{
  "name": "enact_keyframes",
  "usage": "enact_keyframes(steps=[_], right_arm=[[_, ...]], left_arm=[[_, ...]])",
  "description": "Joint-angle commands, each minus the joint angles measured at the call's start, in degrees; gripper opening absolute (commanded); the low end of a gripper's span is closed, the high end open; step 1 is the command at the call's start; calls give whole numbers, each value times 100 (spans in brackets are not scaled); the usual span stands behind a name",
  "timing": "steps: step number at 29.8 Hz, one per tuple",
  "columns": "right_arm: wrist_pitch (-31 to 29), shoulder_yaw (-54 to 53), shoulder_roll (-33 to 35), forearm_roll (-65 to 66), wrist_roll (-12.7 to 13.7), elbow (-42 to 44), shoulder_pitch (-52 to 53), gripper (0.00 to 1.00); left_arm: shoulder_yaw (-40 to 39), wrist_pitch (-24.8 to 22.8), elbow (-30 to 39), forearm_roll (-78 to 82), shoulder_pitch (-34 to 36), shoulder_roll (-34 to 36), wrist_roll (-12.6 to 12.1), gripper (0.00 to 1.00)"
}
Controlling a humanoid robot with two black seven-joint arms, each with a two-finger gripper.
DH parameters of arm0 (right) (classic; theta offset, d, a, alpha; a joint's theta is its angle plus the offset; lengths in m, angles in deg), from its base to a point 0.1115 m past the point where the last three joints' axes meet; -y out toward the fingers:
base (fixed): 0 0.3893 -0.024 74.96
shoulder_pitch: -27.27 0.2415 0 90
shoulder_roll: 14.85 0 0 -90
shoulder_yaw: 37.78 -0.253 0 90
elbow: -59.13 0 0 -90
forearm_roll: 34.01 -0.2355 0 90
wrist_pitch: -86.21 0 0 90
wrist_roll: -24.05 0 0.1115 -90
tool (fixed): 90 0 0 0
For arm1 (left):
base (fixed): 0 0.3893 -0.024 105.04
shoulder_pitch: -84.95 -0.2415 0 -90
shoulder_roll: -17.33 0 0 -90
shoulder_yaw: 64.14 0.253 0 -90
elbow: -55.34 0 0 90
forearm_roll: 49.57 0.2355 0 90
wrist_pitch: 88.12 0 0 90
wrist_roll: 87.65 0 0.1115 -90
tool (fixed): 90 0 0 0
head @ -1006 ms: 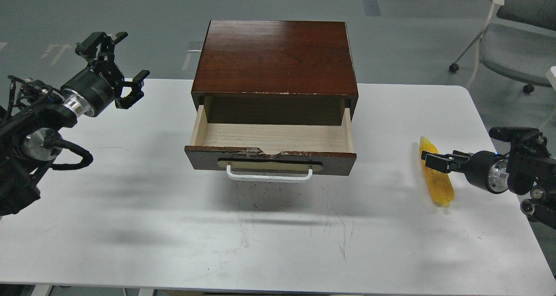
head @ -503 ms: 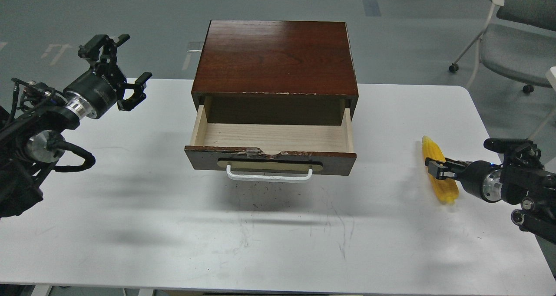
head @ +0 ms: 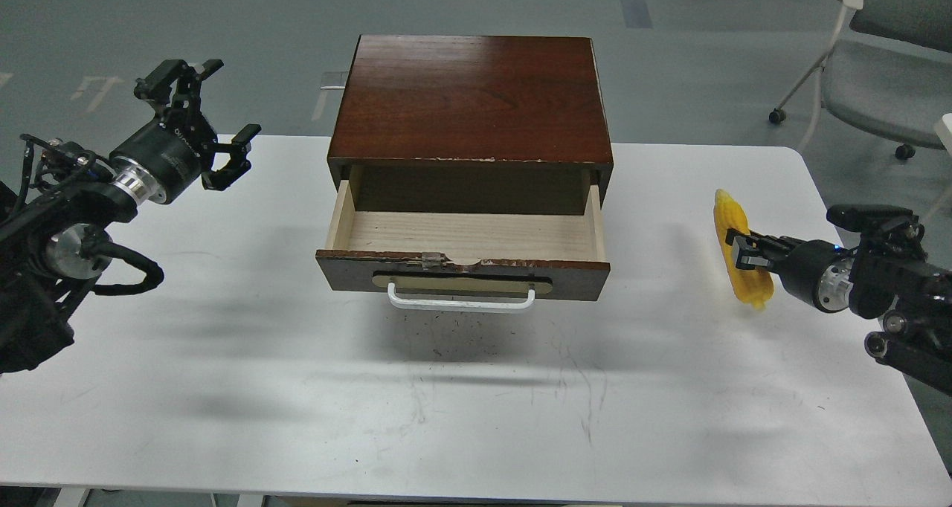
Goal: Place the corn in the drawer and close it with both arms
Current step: 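Lift the corn with the right gripper and carry it over the drawer, then lower the corn into the open drawer and open the right gripper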
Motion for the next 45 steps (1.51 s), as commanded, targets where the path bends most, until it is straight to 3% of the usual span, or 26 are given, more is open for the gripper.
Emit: enact_keyframes(steps=[1, 3, 5, 7, 10, 24, 34, 40, 42, 44, 45], right_arm=[[232, 27, 239, 110, -106, -333, 681, 0], [329, 53, 371, 503, -246, -517, 1145, 0], [461, 53, 389, 1066, -544, -641, 1578, 0], [715, 44, 354, 1602, -1384, -729, 2086, 0], [944, 44, 284, 2033, -2062, -738, 2456, 0], [1235, 597, -1446, 4074, -2062, -834, 2686, 0], [1243, 888, -1615, 4100, -2062, -747, 2528, 2], [1287, 888, -1913, 4100, -2062, -492, 2423, 31], [1375, 888, -1957, 4100, -2062, -492, 2379, 44], [1401, 879, -2027, 4092, -2062, -492, 2370, 66], [1402, 879, -2045, 4092, -2062, -483, 2361, 70]], left_arm=[[1, 0, 2, 0, 7, 9, 0, 98], [1, 0, 2, 0, -1, 9, 0, 98], [1, 0, 2, 0, 7, 17, 0, 98], [1, 0, 2, 0, -1, 17, 0, 98], [1, 0, 2, 0, -1, 9, 0, 98], [1, 0, 2, -9, -1, 44, 0, 98], [-8, 0, -7, -9, -63, 132, 9, 98], [-8, 0, -7, -9, -72, 132, 9, 98], [-8, 0, -7, -9, -72, 132, 9, 98], [-8, 0, -7, -9, -81, 132, 9, 98], [-8, 0, -7, -9, -81, 132, 9, 98]])
